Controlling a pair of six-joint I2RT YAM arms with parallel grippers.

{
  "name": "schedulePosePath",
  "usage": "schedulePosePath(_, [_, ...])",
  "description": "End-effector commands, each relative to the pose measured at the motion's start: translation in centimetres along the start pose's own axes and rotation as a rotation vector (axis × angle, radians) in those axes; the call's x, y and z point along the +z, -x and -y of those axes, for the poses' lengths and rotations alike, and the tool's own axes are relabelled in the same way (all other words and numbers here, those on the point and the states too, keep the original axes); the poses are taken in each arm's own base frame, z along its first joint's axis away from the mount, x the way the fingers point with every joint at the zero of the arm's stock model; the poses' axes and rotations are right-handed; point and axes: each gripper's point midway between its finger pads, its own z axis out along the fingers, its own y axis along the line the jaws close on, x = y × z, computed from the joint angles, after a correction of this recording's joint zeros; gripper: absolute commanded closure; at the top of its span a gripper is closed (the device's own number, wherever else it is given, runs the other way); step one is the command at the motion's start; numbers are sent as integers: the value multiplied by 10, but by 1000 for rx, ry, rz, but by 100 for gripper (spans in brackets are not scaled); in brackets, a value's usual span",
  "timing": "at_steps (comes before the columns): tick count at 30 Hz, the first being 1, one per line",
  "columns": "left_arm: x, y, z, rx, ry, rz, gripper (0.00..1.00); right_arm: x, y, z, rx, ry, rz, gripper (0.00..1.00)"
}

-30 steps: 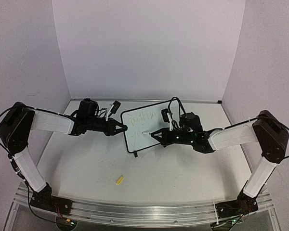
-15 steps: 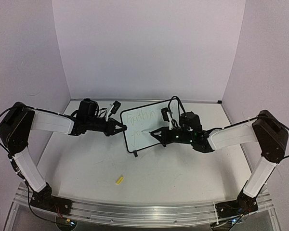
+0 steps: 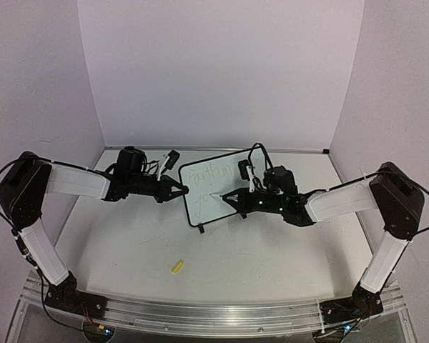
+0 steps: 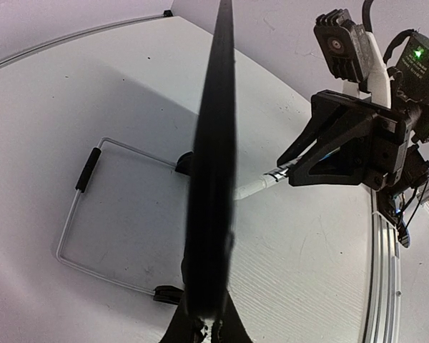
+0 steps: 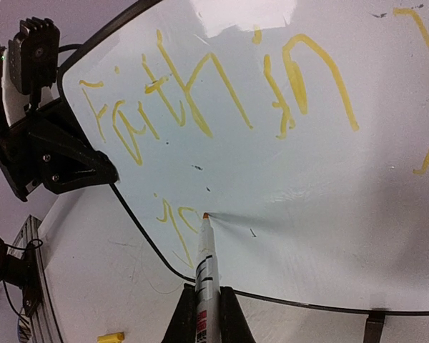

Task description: Write a sentence on the whiteboard

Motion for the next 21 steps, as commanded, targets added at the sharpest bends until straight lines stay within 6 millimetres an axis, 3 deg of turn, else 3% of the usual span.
schedulePosePath(1, [0,13,1,26,12,10,100,4,23,-7,-10,7,67,100])
schedulePosePath(9, [0,13,2,29,9,10,100,5,21,-3,-4,-10,66,100])
schedulePosePath(21, [0,14,3,30,8,8,100,8,-2,10,18,-42,19,100])
